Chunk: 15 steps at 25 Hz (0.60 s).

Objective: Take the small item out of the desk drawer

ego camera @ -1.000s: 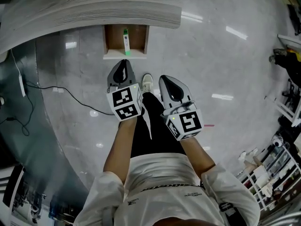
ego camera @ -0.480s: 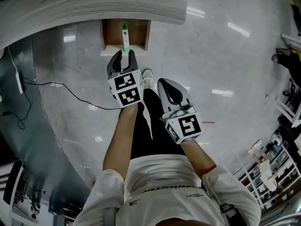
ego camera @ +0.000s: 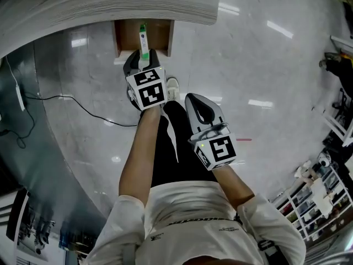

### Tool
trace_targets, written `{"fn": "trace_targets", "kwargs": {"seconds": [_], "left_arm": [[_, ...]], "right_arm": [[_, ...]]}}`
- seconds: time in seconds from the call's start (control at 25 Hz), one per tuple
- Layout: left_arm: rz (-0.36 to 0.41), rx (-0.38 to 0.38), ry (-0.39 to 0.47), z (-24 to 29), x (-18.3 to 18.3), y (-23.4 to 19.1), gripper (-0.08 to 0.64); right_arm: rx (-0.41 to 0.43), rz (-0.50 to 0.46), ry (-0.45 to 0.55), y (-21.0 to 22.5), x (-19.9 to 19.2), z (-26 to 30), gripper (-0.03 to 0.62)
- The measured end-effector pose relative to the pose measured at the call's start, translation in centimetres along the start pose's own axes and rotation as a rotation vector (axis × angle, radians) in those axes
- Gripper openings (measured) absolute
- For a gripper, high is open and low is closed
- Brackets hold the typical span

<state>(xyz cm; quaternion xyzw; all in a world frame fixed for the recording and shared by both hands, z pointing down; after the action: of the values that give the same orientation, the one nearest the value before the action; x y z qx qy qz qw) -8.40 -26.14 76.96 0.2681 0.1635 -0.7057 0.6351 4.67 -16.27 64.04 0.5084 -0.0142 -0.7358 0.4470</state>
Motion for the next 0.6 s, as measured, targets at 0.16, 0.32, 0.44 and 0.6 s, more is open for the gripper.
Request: {"fn": "trace_targets", "kwargs": {"seconds": [0.16, 0.32, 0.44, 0.6], "left_arm": [[0.031, 0.017, -0.049, 1.4, -0.7, 0.1, 0.152], [0.031, 0.024, -0.076, 2.4, -0.9, 0.1, 0.152], [0.03, 0.02, -0.094, 3.2, -1.0, 0.3, 0.15], [0.031, 0.027, -0.114, 3.7, -1.1, 0.6, 0.125]], "right_arm": [[0.011, -0.002, -0.005, -0.4, -0.3, 0.2, 0.031], [0.024, -0.012, -0.023, -0.7, -0.9, 0.4, 0.031], [0.026, -0.011, -0.032, -1.0, -1.2, 0.4, 0.031], [0.013, 0.0, -0.035, -1.0, -1.6, 0.1, 0.031]]}}
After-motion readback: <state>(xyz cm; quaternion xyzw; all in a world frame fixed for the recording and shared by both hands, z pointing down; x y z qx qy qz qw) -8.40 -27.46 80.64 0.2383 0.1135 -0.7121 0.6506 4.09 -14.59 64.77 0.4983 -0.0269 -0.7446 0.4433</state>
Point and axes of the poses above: the fingertips, and each gripper's own axes: z forward along the fingers, y to its right, x out of its top, the point moved 2 cm from there along -z, backward along the fingers, and after that the axes turned 15 degrees about x, right-handed, at the moved point
